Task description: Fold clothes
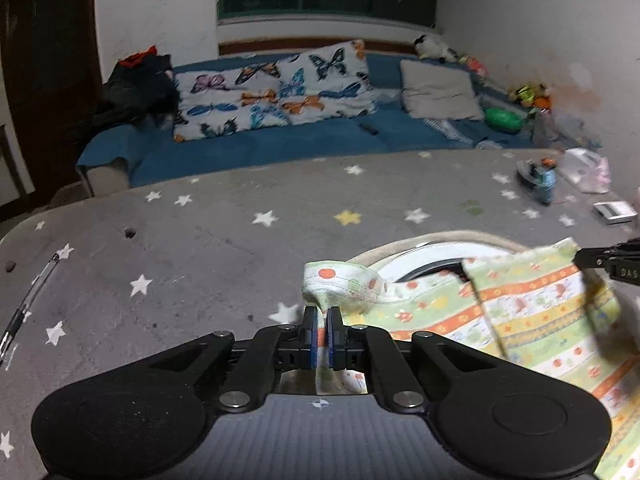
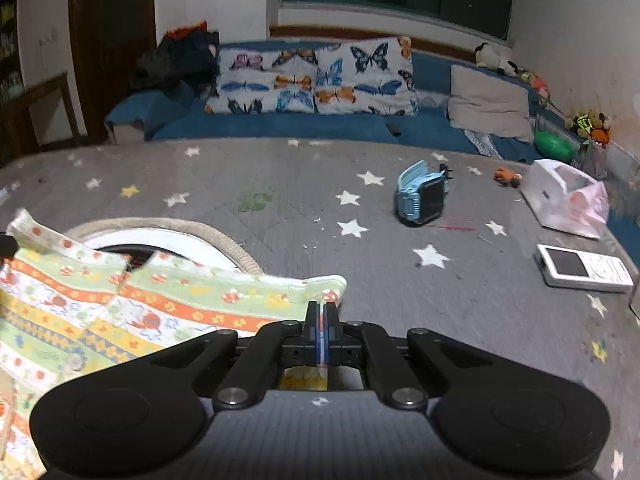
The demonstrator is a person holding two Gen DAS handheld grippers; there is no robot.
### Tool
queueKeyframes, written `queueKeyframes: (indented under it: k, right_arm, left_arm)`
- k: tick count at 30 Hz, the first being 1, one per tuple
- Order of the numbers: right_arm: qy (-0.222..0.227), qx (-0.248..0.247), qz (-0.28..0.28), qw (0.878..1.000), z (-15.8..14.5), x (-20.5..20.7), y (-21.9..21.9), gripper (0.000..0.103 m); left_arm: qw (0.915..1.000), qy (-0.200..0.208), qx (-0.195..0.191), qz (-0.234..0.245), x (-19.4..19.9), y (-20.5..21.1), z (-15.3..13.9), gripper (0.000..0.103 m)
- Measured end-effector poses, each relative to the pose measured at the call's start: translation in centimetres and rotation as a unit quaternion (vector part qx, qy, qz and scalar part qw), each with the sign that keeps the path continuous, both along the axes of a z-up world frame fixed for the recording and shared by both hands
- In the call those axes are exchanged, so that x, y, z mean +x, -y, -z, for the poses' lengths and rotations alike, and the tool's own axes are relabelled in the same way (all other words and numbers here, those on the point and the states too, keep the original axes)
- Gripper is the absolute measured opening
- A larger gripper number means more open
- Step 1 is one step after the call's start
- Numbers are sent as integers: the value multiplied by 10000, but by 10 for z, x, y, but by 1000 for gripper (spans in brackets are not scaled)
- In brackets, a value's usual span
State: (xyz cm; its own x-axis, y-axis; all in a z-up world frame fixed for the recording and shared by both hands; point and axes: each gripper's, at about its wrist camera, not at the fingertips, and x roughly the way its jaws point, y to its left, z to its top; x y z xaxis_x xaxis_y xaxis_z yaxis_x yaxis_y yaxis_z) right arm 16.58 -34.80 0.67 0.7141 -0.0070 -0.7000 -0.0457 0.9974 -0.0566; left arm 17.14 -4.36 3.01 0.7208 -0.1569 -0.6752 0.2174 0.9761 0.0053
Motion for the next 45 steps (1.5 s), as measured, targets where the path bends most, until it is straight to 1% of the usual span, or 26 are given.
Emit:
queueKeyframes:
  k: [1,3,4,5,7,9,12,14,17,20,22,23,25,29,32,34,37,40,42,45]
  right_arm:
    - [-49,-56,-37,10000,3,4,-2,3]
    - [-57,-186,-92,9998,4,8,-7,5]
    - [-53,-180,-132,9997,2,6,-9,9]
    - [-39,-125,-206,9997,-1,1,-11,12]
    - [-15,-35,-415,9991,-8,-11,-15,13]
    - [-24,-44,-684,9976,-11,-26,-25,14]
    - [-164,74,-1173,9929,-11,-52,-42,15]
    - [-249,108,-1476,9887,-8,-72,-55,17]
    - [-322,96,-1878,9816,-4,-101,-72,19]
    - [-389,166,-2049,9779,0,-131,-83,21]
    - [-366,202,-2048,9779,2,-153,-83,22]
    - [-345,225,-2029,9783,2,-163,-82,25]
    - [-258,293,-1896,9811,0,-183,-70,31]
    - [-108,461,-1559,9866,-4,-221,-43,31]
    - [-8,648,-1033,9925,-12,-242,-11,31]
    - [53,637,-636,9959,-16,-250,9,31]
    - [76,515,134,9986,-16,-262,49,31]
    - [85,264,826,9962,-13,-270,82,31]
    - [109,86,1280,9917,-10,-275,103,32]
    - [145,-6,1741,9846,-5,-283,129,35]
  left_arm:
    - [10000,-42,27,-34,0,-1,2,9]
    - [9999,-108,19,-106,0,-5,5,10]
    - [9998,-115,18,-138,-2,-7,5,11]
    - [9998,-95,19,-166,-5,-8,4,11]
    - [9998,-11,-2,-183,-14,-9,-2,10]
    - [9999,90,-68,-124,-25,-6,-11,11]
    - [9995,60,-265,182,-45,6,-22,12]
    - [9987,-13,-325,401,-62,18,-24,12]
    - [9953,-226,-553,764,-87,36,-22,13]
    - [9908,-346,-677,1116,-115,54,-18,13]
    - [9880,-346,-725,1320,-130,65,-16,13]
    - [9866,-330,-738,1420,-138,71,-15,13]
    - [9840,-281,-733,1602,-153,82,-14,13]
    - [9793,-219,-634,1910,-173,102,-9,13]
    - [9769,-271,-596,2033,-179,111,-5,13]
    - [9752,-292,-570,2118,-183,117,-3,13]
    - [9719,-300,-528,2273,-188,125,-1,13]
    - [9681,-343,-502,2432,-194,132,1,13]
    - [9661,-369,-462,2513,-199,136,2,13]
    - [9635,-404,-396,2617,-205,142,5,13]
